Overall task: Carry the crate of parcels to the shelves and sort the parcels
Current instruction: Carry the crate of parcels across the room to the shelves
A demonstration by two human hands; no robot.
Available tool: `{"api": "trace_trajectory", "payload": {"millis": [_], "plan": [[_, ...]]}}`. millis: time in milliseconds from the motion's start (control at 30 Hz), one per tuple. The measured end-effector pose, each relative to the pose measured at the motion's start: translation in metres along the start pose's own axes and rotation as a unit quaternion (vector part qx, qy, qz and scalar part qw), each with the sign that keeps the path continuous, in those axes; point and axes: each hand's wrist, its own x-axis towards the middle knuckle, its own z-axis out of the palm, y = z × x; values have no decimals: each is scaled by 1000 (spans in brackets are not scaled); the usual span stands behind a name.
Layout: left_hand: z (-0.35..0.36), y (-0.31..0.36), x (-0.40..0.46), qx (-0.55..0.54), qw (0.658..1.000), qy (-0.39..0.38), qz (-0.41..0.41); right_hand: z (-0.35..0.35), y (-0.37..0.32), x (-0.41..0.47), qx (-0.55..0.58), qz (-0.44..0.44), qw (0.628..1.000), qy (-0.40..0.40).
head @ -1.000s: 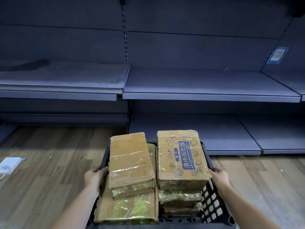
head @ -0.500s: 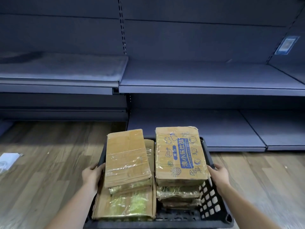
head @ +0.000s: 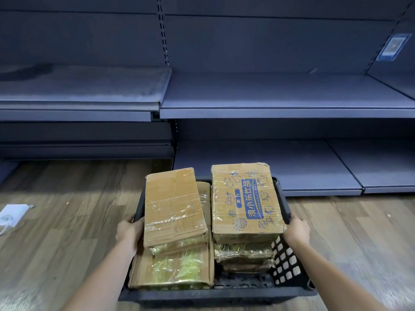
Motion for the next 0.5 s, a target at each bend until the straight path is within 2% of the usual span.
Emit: {"api": "trace_trajectory", "payload": {"millis": [67,200,367,500], "plan": [[1,3,-1,28,1000,-6,-5,-1,1,-1,-3,-6,1000,-5],[-7,38,-50,16,999,-36,-5,-8,-5,-7,15,-36,999,-32],[-20,65,-83,-8,999,-38,37,-32,-25,-25,83,-57,994,-32],[-32,88,-121,1,995,-70,78,-54,-47,-53,130,-101,986,-16]]}}
